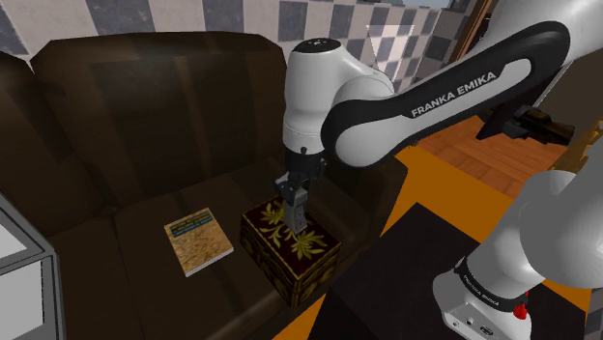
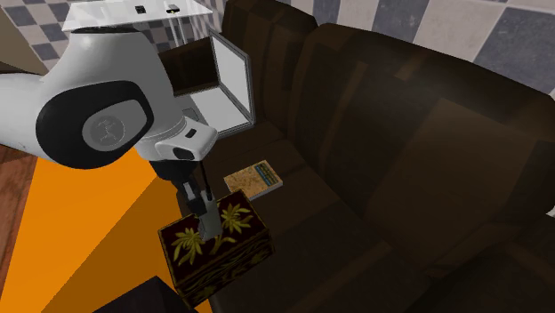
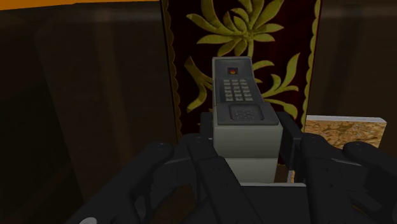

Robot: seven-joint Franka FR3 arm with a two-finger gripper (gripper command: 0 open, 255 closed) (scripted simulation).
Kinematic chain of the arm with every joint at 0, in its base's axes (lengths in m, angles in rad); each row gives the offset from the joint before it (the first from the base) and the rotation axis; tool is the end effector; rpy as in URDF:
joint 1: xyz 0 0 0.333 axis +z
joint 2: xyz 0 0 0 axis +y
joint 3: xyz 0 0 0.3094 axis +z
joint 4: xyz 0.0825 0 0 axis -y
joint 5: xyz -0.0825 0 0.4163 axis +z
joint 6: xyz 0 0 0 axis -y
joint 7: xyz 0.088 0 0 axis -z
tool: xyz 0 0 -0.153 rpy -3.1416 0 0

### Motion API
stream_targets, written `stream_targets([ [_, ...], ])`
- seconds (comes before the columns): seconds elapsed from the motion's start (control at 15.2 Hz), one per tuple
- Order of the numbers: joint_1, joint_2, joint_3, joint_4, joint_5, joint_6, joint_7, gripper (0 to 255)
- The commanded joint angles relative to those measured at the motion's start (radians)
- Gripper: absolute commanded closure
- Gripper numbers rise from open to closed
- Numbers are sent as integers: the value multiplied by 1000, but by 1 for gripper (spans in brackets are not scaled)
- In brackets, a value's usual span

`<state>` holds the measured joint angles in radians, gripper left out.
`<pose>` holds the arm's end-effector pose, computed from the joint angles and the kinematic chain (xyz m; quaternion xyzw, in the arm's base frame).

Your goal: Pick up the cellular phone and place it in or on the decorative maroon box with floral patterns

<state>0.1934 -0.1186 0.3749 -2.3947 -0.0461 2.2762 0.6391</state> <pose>0.4275 0.2659 0.2860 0.9990 -0.0216 0.0186 0.0347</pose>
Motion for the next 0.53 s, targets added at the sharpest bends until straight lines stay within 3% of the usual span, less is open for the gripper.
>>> stream_targets([
  [0.0, 0, 6, 1, -1, -3, 8, 3, 255],
  [0.4, 0, 6, 1, -1, -3, 8, 3, 255],
  [0.46, 0, 6, 1, -2, -3, 8, 3, 0],
])
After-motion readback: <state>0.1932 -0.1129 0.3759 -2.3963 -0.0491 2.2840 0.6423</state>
